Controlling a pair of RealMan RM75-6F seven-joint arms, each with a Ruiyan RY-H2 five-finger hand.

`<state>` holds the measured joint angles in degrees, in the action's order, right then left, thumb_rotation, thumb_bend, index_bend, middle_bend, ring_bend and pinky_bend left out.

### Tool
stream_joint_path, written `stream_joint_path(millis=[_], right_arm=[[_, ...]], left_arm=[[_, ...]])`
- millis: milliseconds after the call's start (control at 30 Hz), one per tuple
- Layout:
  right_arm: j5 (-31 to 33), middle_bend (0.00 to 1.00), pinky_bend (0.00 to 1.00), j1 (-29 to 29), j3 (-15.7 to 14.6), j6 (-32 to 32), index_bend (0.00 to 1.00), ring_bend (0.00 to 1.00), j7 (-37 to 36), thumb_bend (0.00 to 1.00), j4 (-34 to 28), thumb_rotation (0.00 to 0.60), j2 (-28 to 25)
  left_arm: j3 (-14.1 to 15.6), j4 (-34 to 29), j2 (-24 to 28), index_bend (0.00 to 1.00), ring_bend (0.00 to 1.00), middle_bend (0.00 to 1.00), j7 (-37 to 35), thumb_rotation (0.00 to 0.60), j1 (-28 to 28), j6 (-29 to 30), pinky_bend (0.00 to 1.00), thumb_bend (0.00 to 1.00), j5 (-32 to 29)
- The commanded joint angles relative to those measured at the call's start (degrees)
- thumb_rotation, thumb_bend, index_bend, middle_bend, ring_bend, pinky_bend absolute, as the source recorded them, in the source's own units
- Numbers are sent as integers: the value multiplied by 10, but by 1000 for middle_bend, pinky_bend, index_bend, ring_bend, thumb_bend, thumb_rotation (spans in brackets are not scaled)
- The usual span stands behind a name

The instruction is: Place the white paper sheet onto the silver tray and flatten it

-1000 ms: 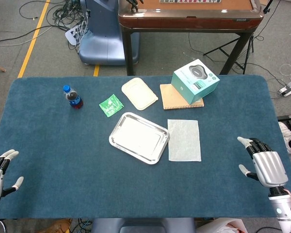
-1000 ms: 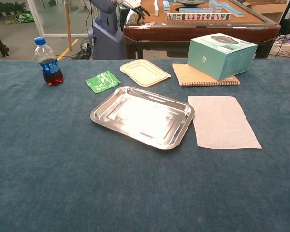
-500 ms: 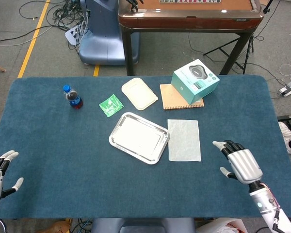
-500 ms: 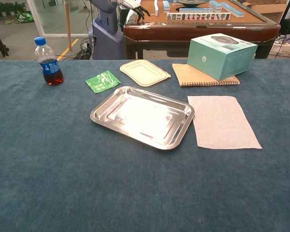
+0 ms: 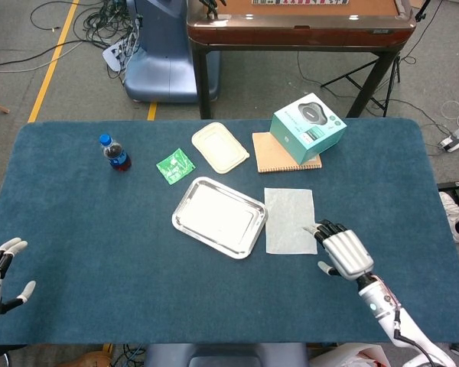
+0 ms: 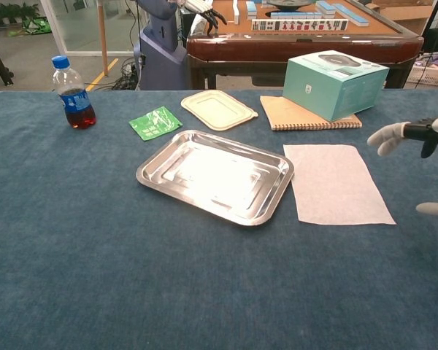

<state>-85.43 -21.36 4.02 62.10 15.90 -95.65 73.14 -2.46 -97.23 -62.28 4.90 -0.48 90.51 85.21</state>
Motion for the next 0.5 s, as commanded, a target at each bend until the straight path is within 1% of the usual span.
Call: stream_joint_path(millis=[33,133,267,500], right_arm=[[24,219,317,-18,14,-15,187,130,24,216,6,600,23],[41,217,317,-30,21,-25,187,129,42,216,12,600,43],[53,216,317,-48,23,-43,187,129,49,216,25,600,65],[56,216,317,-68,11,-66,187,129,47,216,57,600,82]], left_arm=[[0,-2,3,218,174,179,-2,600,4,5,112,218,2],[2,-3,4,219,174,179,-1,600,6,7,112,218,3],[3,-3,5,222,174,179,0,600,10,10,112,218,4],[5,-5,5,222,174,178,2,600,15,15,112,218,5]])
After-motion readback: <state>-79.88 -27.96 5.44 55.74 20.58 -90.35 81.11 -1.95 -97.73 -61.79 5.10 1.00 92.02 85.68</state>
